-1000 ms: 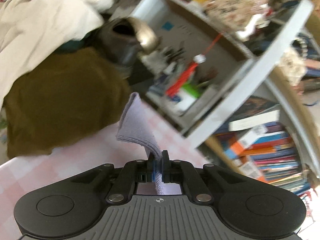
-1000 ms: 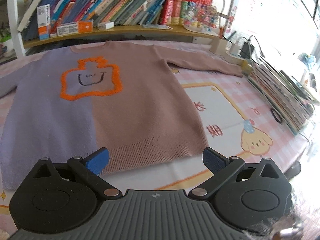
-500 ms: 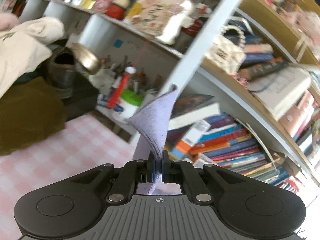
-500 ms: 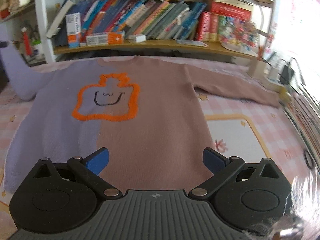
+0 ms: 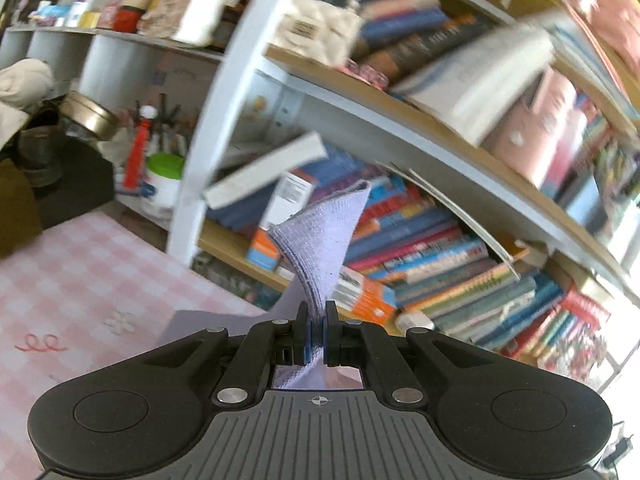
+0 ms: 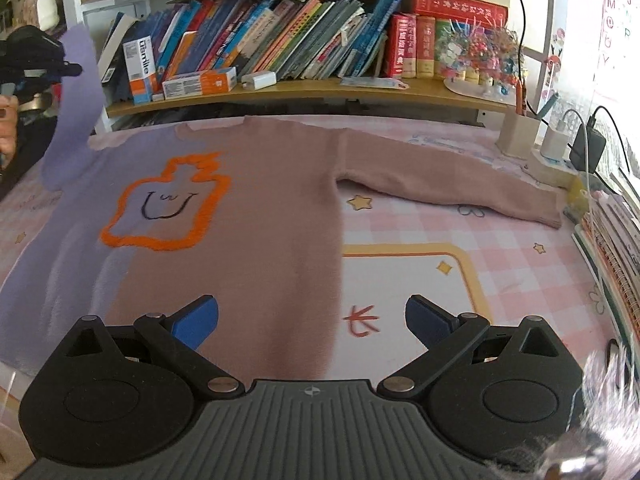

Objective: Fold clothes
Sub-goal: 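Carry the lavender sleeve with the left tool across the sweater body and release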

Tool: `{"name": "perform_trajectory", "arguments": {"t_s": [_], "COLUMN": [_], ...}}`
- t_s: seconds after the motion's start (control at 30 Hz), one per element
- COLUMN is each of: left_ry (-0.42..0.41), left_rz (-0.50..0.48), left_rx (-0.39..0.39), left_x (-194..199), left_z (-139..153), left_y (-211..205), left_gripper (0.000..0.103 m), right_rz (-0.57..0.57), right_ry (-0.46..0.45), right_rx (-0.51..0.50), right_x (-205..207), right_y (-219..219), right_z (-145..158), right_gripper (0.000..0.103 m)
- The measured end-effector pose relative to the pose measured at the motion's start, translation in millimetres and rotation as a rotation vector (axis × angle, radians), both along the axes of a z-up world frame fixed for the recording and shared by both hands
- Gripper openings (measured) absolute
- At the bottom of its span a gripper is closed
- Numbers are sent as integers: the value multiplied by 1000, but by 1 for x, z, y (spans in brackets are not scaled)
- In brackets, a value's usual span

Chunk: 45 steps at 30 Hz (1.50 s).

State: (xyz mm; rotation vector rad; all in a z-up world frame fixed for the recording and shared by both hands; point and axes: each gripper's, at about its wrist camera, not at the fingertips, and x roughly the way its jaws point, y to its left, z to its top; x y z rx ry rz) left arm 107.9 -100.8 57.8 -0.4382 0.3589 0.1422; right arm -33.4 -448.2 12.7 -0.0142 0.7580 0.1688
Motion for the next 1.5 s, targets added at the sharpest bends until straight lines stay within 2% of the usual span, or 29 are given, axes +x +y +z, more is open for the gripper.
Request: {"name": "perform_trajectory", "arguments": {"t_s": [0.3, 0.73, 1.2, 1.33, 1.5], "left_ry": [67, 206, 292, 288, 226], "left_rz": [-76, -191, -269, -267, -224], "left_rx": [80, 206, 363, 398, 420], "left_x": [25, 45, 52, 50, 44], "left_z": [-15, -61, -87, -90, -82], "left_y": [-61, -126, -160, -166, -168], "left_gripper": [3, 3, 4, 4, 4], "right_rz": [16, -1, -4, -6, 3], "right_ry": [11, 38, 56, 60, 67], "right_rx": [31, 33, 45, 45, 40], "right_x": [9, 13, 21, 23, 26], "right_y": [-26, -48, -53, -54, -52], "right_z": [-3, -9, -14, -15, -17], "right_gripper": [101, 101, 101, 101, 101]}}
